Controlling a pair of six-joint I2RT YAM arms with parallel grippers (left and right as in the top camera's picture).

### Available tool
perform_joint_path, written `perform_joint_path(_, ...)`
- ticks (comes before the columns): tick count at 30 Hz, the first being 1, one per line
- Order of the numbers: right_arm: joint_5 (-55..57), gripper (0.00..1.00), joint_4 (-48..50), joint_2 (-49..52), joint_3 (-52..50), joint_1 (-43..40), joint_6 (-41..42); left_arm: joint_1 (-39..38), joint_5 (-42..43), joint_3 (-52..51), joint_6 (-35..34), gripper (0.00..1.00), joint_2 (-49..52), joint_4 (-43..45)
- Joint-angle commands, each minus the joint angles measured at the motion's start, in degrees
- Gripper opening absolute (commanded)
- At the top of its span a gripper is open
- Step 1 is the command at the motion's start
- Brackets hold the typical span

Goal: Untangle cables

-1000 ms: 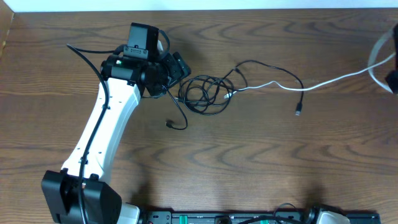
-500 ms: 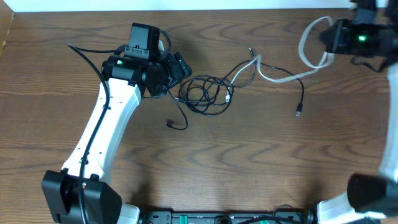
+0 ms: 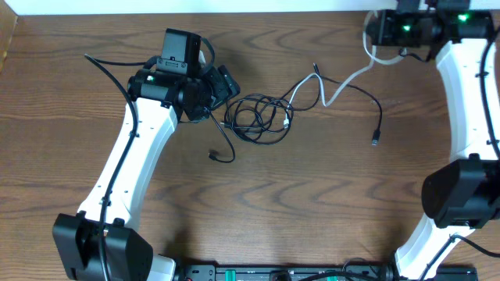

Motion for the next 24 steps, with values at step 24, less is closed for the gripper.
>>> perform_joint_path(24, 20.2, 0.01, 28.0, 14.6, 0.2, 7.7, 4.7, -0.1, -1.0, 0.4, 0.8, 0.79, 0.5, -0.1)
